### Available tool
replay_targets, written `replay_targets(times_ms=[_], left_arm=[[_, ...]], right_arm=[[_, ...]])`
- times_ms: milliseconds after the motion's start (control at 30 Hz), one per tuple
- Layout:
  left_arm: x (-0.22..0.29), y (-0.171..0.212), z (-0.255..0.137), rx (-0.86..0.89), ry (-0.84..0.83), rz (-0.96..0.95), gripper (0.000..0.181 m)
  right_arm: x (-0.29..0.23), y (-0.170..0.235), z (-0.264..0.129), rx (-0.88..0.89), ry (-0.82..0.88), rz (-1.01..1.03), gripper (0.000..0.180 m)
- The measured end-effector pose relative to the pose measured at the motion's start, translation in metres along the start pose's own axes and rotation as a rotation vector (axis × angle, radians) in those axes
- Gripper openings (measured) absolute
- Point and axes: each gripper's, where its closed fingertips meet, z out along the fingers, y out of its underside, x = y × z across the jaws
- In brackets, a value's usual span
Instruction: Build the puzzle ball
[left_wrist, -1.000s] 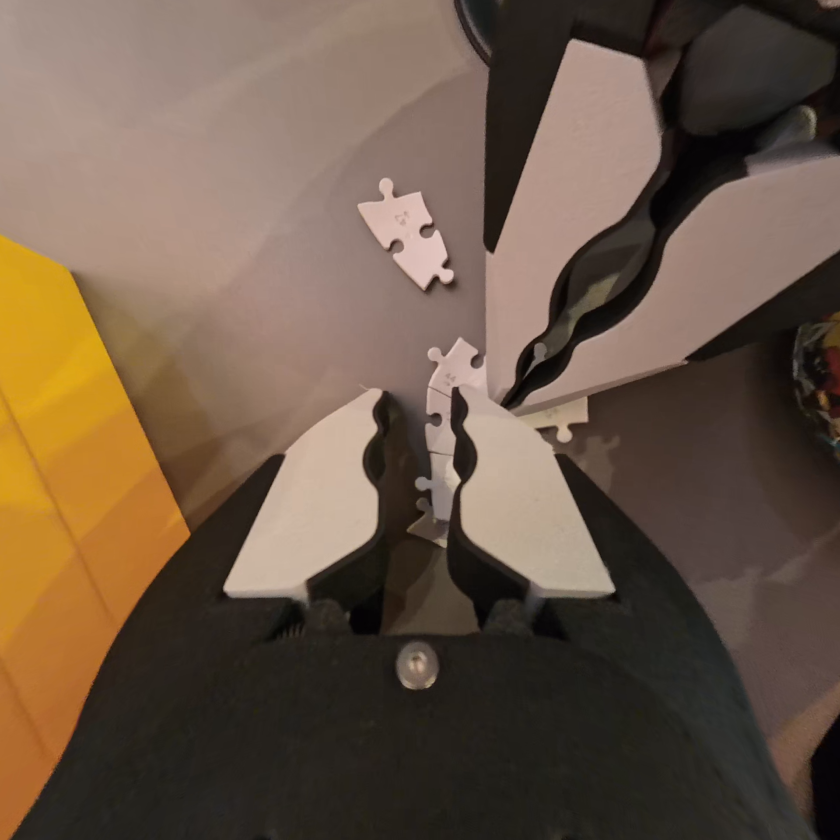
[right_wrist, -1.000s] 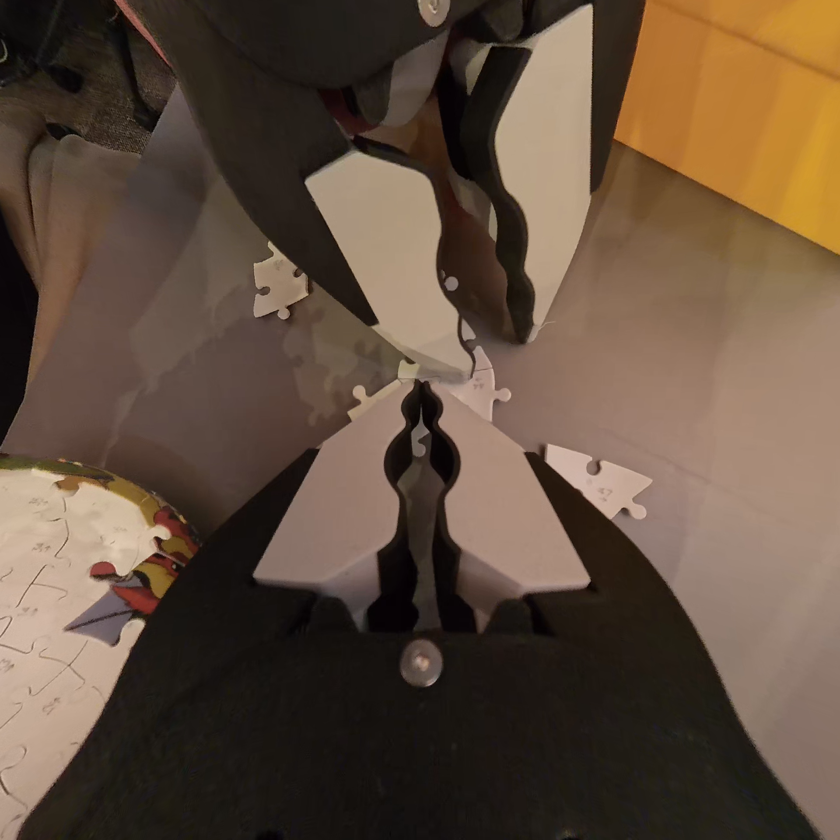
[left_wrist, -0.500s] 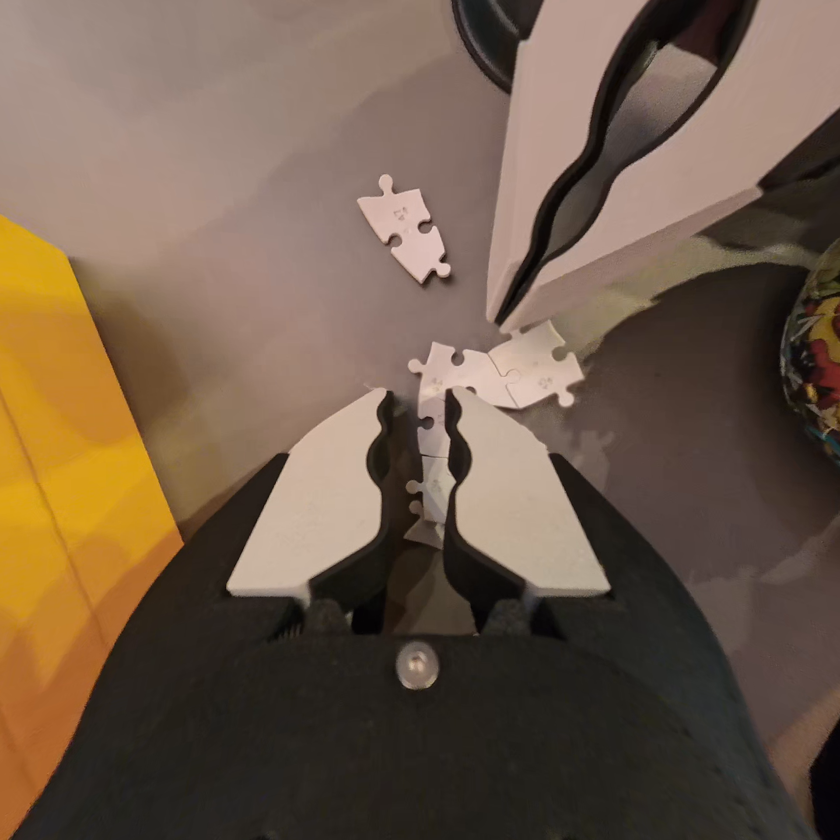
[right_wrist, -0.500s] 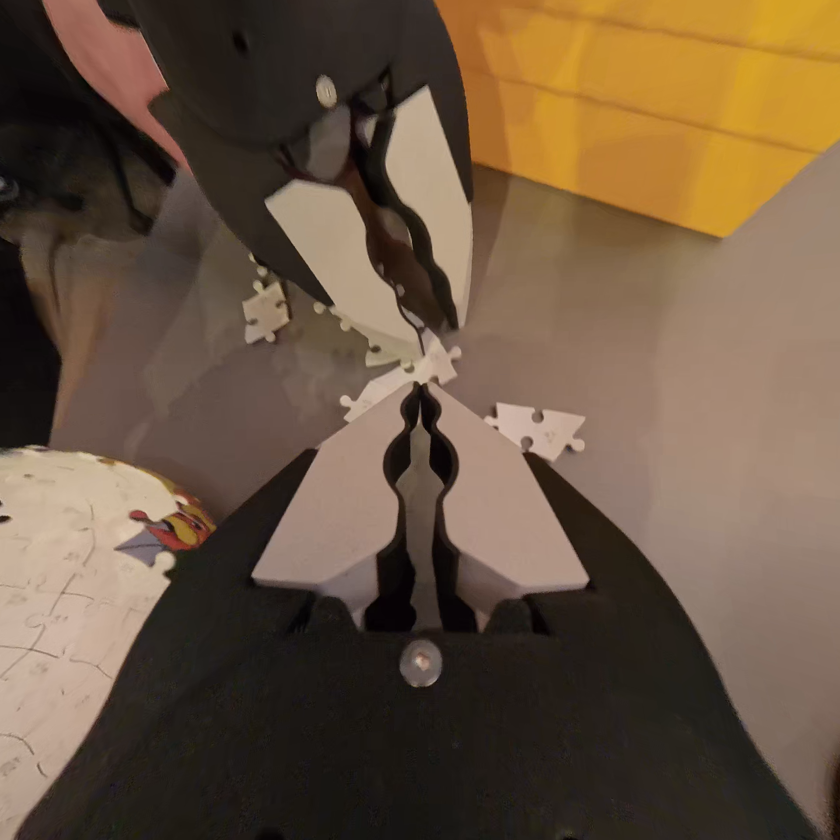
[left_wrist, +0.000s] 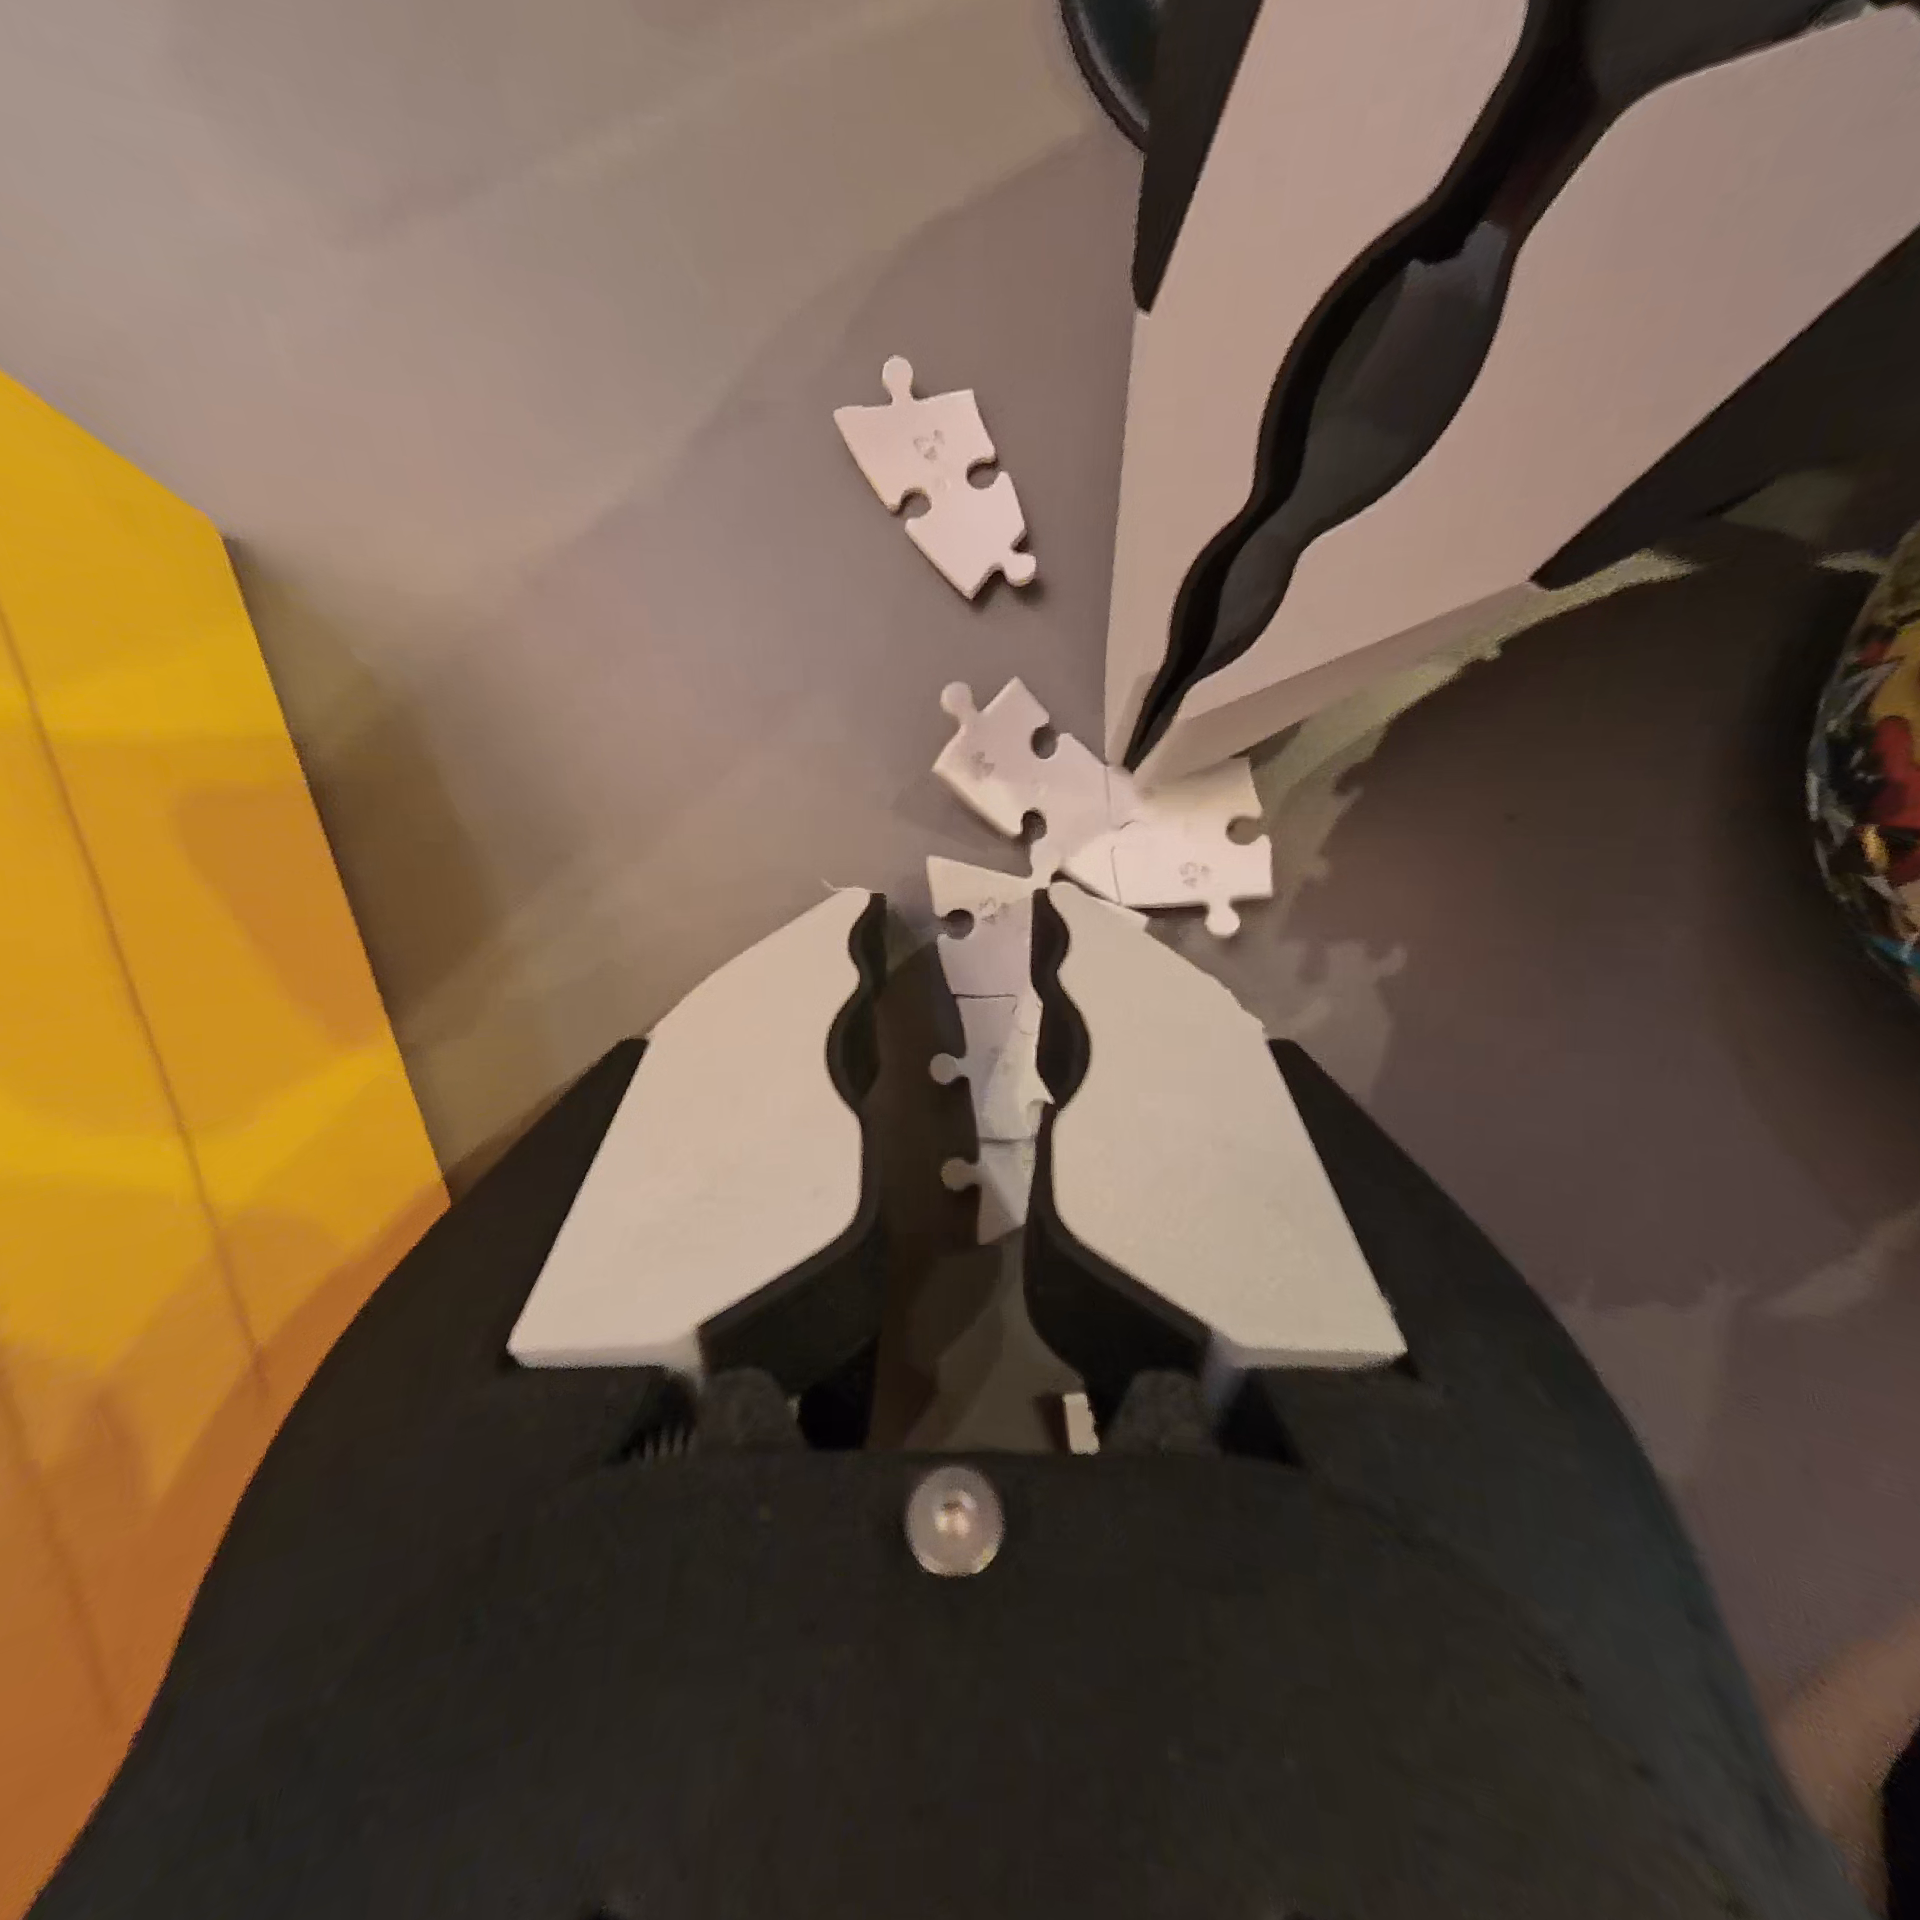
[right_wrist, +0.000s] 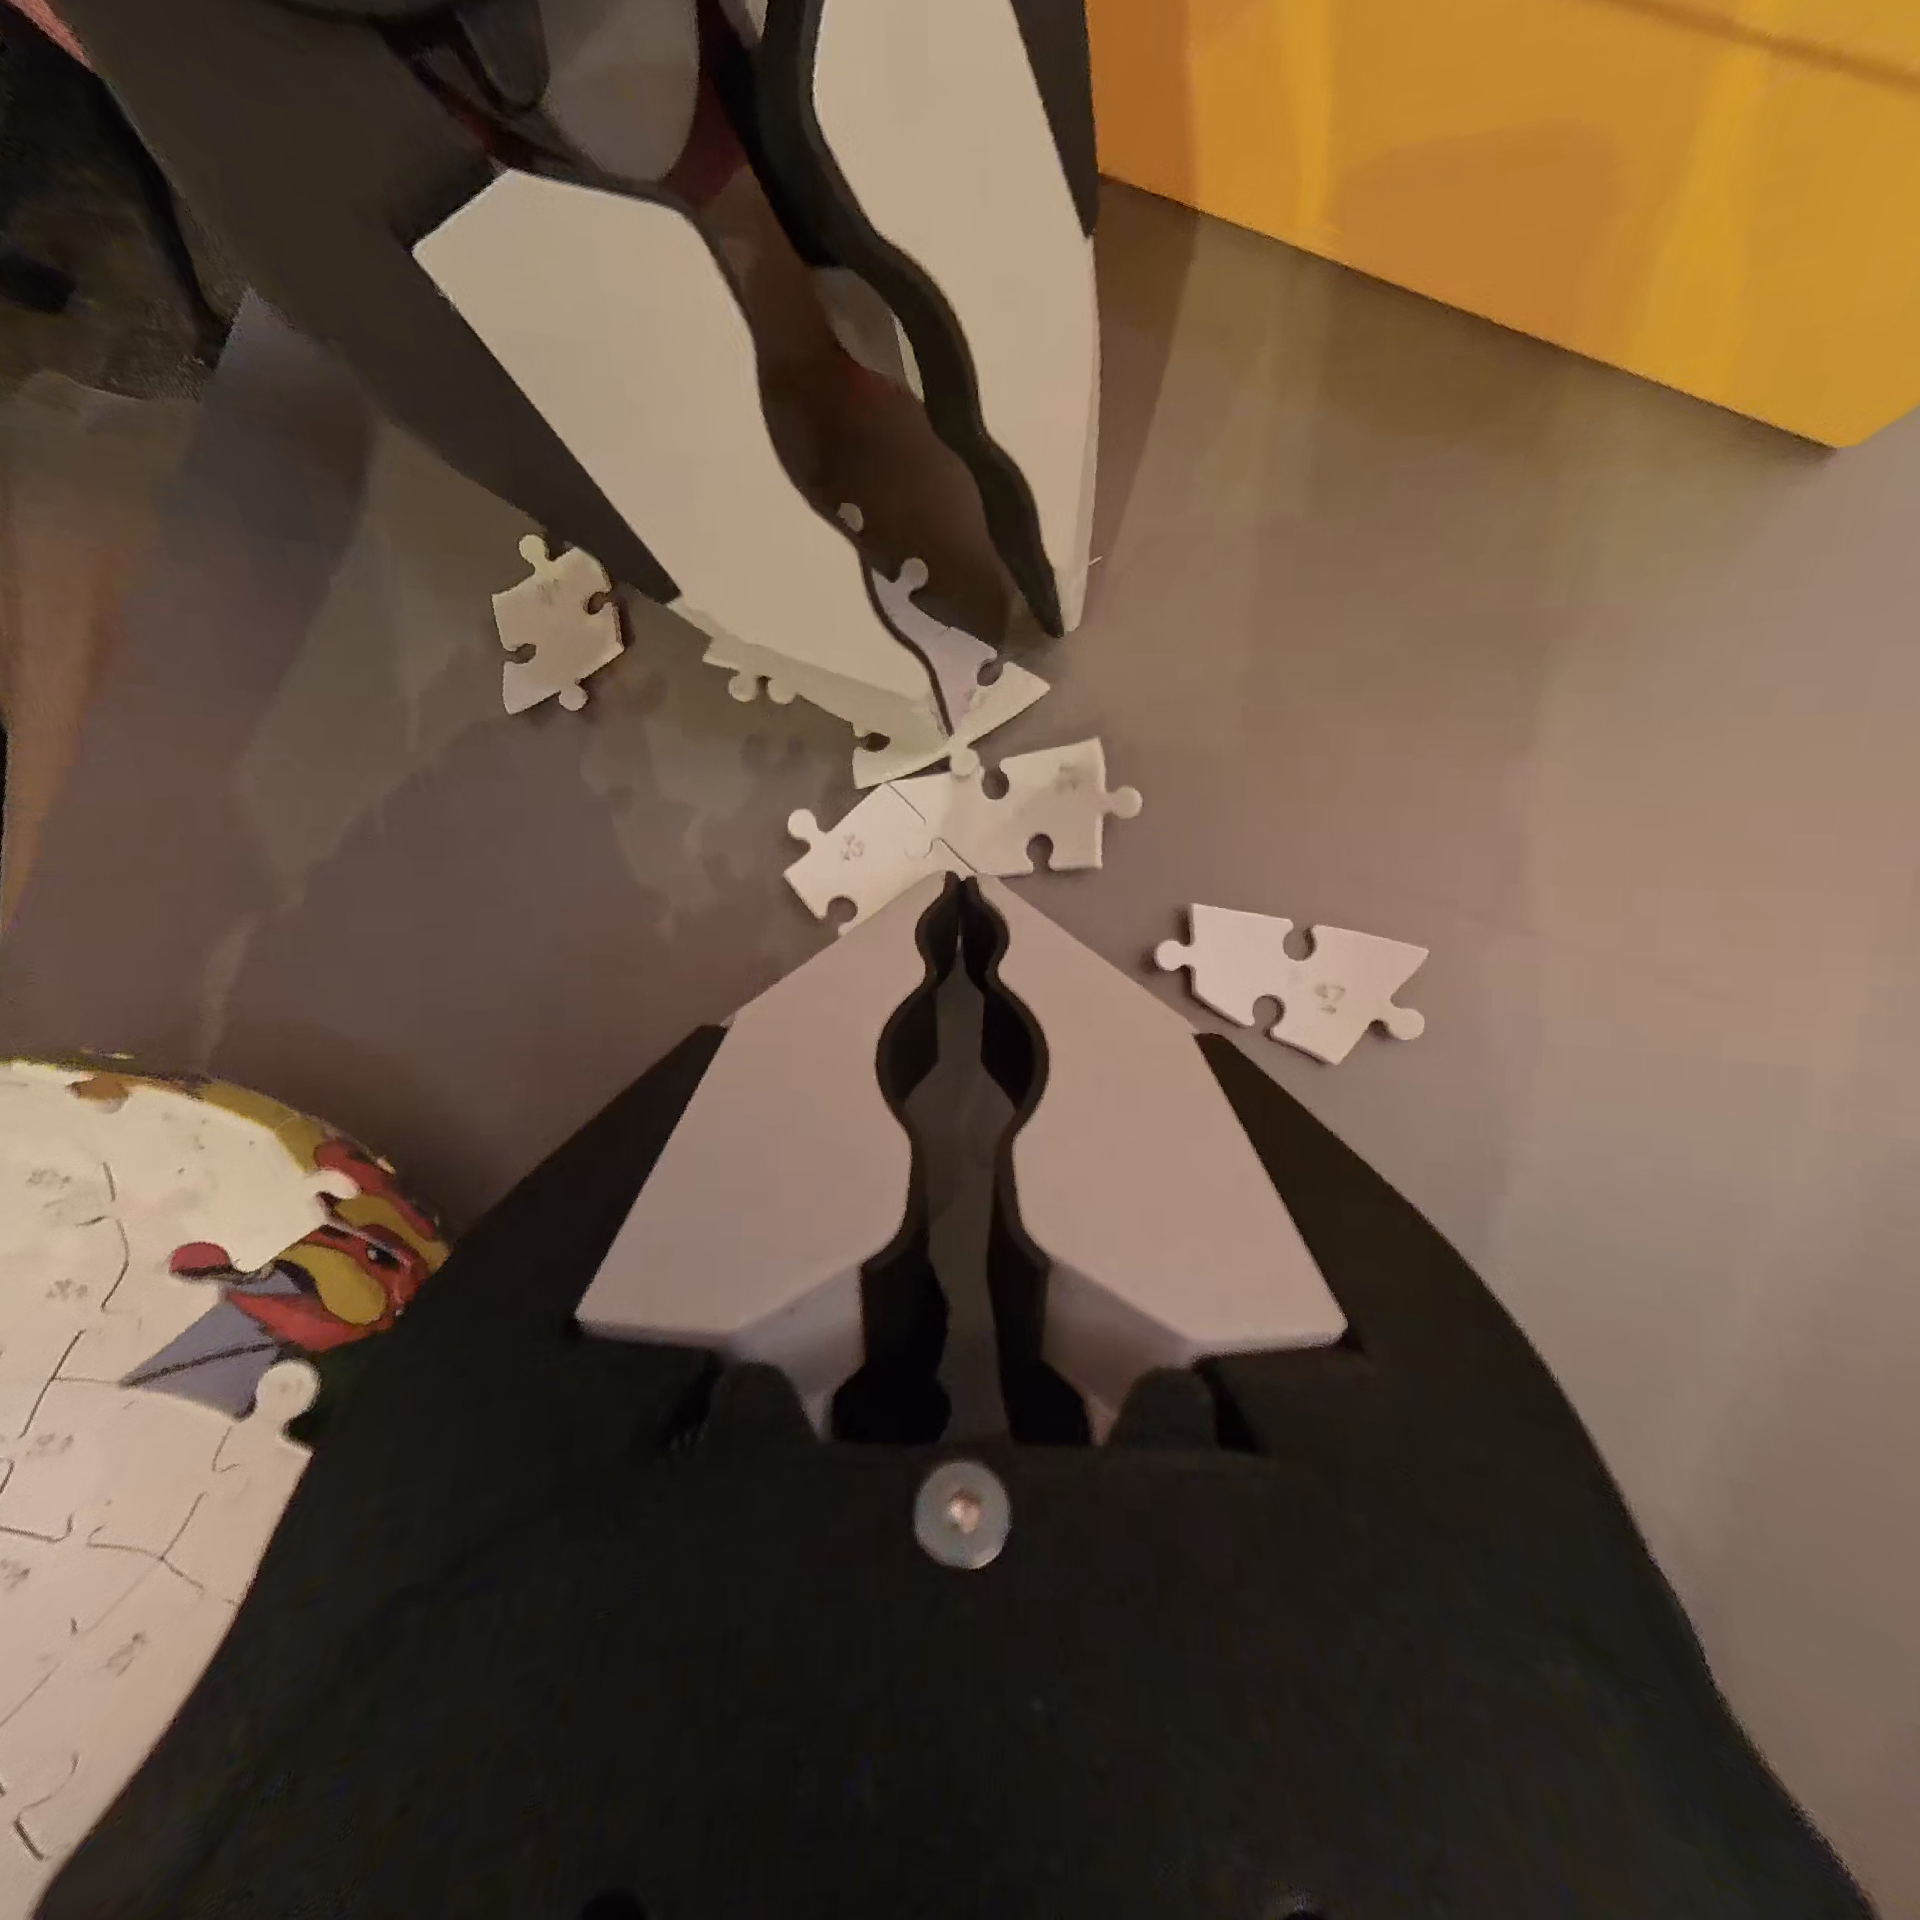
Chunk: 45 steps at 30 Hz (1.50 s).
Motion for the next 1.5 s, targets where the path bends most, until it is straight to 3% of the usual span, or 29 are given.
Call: replay_targets(times_ms=[1000,1500], left_arm=[[-0.005,-0.014,0.009,-0.041,0.016,0.146,0.025],[-0.002,-0.014,0.012,-0.067,0.016,0.172,0.025]], right_arm=[[-0.001,0.005,-0.003,-0.115,-0.176,-0.069,0.0],[0.009,-0.011,0.003,0.009,-0.027,-0.101,0.0]])
